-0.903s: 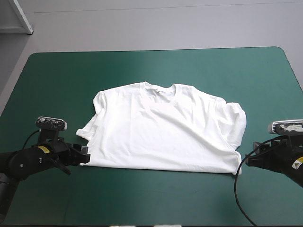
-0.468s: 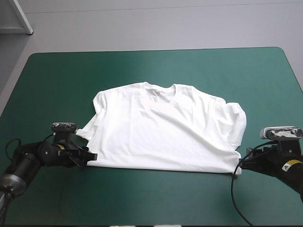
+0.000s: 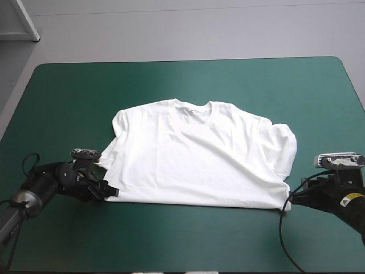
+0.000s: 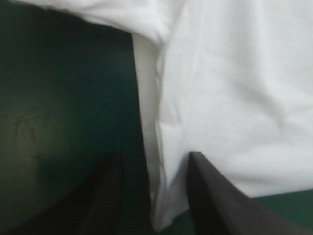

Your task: Fold the cloth

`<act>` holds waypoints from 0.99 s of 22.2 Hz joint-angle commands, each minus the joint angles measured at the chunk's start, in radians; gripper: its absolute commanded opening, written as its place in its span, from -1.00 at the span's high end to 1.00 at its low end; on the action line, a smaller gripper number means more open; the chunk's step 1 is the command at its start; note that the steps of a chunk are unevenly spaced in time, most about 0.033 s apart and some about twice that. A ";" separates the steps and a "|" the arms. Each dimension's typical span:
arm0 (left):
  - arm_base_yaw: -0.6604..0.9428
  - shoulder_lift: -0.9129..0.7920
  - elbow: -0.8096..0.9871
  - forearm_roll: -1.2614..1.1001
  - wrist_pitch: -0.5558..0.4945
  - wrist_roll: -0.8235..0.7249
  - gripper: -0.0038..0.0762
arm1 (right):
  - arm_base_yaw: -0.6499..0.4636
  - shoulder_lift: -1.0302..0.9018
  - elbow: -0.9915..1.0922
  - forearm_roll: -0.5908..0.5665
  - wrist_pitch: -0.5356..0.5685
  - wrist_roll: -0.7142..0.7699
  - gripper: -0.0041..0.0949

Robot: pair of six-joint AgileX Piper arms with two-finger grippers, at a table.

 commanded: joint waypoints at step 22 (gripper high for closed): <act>-0.003 0.003 -0.008 -0.030 -0.002 0.077 0.86 | -0.006 0.433 0.142 0.165 -0.134 -0.186 0.08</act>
